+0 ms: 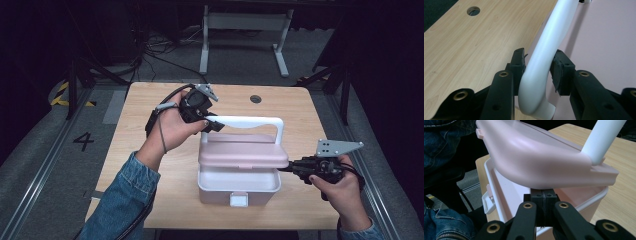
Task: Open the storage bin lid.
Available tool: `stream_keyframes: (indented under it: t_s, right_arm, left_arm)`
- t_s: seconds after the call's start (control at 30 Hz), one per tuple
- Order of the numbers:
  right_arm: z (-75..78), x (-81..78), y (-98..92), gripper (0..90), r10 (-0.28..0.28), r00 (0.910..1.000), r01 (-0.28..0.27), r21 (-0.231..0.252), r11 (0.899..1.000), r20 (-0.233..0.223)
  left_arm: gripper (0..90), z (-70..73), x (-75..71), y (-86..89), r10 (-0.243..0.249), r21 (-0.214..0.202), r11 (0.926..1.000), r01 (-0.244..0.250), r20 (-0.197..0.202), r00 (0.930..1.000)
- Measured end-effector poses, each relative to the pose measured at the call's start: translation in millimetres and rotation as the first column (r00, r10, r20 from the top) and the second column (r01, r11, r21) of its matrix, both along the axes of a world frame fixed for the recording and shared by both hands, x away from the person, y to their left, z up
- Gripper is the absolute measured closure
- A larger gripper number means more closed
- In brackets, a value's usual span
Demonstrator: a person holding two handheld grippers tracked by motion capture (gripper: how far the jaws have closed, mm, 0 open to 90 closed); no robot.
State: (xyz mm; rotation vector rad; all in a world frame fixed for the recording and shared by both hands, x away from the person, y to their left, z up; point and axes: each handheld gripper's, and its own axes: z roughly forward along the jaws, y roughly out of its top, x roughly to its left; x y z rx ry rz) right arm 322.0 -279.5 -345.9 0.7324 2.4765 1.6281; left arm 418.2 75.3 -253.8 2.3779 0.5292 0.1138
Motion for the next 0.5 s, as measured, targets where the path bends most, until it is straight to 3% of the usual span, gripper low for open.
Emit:
stream_keyframes:
  t_s: [0.1, 0.3, 0.5]
  right_arm:
    - [0.7, 0.1, 0.5, 90.0, -0.002, 0.9999, 0.002, 0.003, 1.000, 0.014]
    - [1.0, 0.8, 0.3, 90.0, -0.007, 0.9998, 0.007, -0.002, 1.000, 0.021]
    - [2.3, 1.5, 0.8, 90.0, -0.010, 0.9998, 0.010, -0.009, 1.000, 0.015]
  left_arm:
    - [62.9, 0.9, 0.4, 0.8, 0.006, -0.016, 0.9999, -0.006, 0.006, 1.0000]
    - [38.9, 3.9, -1.3, 7.6, 0.056, -0.043, 0.9976, -0.054, 0.039, 0.9977]
    - [33.6, 9.8, -15.3, 23.8, 0.080, -0.050, 0.9959, -0.075, 0.097, 0.9920]
